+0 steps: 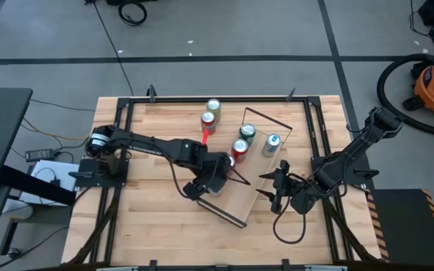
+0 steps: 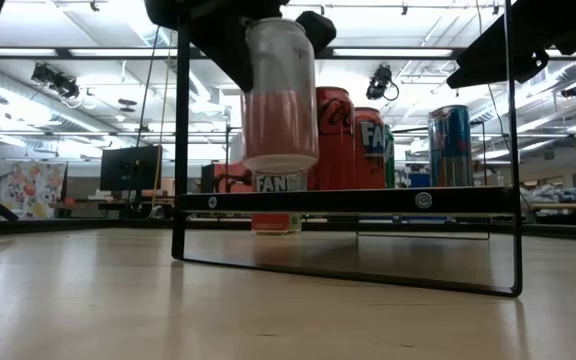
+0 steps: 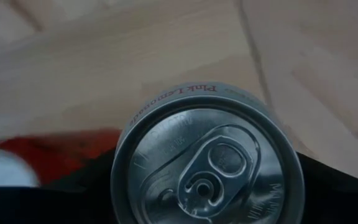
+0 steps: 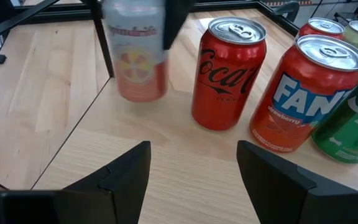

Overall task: Place canned beverage on shelf
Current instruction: Put the white soda can on the shelf

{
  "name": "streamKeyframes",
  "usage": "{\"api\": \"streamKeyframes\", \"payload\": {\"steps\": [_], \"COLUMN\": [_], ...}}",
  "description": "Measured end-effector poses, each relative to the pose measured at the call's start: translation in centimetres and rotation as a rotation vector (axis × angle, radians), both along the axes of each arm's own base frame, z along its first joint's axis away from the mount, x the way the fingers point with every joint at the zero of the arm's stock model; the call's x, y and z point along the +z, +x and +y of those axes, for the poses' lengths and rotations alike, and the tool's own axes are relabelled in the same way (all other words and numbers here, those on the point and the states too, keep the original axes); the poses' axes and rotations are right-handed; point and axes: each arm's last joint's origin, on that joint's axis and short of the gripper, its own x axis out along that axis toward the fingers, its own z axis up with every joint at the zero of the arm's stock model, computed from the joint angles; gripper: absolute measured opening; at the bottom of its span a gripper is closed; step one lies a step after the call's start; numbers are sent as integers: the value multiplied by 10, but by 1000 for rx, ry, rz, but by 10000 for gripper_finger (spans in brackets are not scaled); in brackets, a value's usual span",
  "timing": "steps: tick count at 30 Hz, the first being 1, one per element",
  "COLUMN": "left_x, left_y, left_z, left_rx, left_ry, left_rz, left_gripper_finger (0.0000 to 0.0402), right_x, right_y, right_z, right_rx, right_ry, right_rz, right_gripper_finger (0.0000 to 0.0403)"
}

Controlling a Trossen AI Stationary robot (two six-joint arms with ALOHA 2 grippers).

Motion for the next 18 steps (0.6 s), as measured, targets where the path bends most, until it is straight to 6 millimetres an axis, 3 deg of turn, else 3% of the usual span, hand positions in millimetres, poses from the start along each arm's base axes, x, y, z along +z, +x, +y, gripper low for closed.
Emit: {"api": "streamKeyframes", "payload": {"steps": [18], "left_x": [-8], "left_y": [2], "left_z": [5], "left_rx": [92], "left_ry": [-5], "left_rz": [56], "left_gripper_finger": [316], "right_x": [0], "right_y": [0], "right_z": [0], "right_rx": [0], "right_ry": [1], "right_rz": [-1], "right_gripper_finger": [250]}}
